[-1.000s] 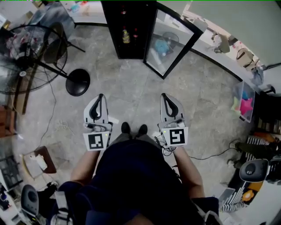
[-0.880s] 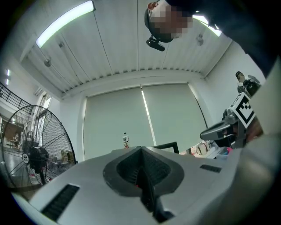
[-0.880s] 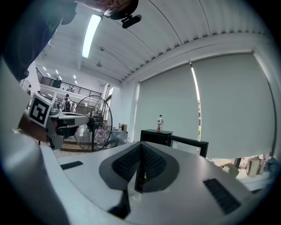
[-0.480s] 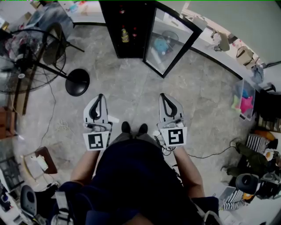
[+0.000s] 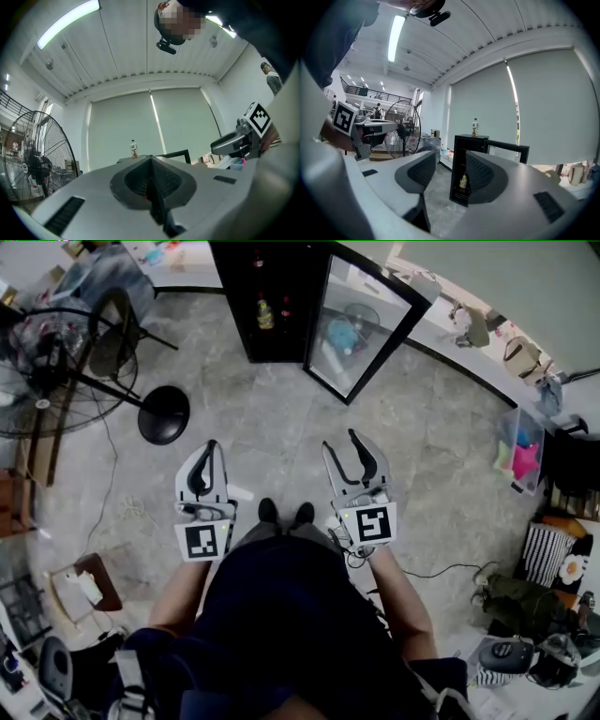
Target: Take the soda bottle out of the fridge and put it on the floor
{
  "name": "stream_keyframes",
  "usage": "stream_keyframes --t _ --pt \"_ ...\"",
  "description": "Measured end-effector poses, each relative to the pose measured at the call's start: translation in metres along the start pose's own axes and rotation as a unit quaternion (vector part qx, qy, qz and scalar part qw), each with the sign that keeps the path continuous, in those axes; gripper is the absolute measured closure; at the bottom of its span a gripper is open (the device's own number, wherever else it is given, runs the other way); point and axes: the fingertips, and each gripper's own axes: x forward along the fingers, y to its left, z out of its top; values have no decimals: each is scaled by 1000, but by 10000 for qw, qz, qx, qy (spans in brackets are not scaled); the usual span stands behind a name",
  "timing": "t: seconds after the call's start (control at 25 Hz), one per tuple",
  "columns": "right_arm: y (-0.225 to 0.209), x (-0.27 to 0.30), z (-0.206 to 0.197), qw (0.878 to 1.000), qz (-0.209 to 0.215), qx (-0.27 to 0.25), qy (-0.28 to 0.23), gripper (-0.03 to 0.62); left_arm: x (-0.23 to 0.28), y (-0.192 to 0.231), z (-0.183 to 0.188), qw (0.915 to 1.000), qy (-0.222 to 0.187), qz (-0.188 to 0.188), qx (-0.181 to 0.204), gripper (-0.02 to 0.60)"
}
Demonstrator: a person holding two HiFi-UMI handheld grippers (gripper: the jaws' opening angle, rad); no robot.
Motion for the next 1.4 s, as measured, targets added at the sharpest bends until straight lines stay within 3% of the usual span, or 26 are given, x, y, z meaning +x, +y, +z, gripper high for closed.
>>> stream_keyframes --t 0.16,0.36,0.96,1.4 --pt "3 4 0 9999 138 86 -15 293 1 0 -1 10000 -6 -8 16 557" --pt "-1 9 1 9997 225 98 -28 231 7 -3 -2 10000 35 3 23 557" --pt "-16 26 -11 9988 468 163 -35 221 15 -11 -8 9997 162 117 134 557" --pt "-46 102 -36 9972 738 64 38 221 39 -4 -20 9994 140 297 108 557"
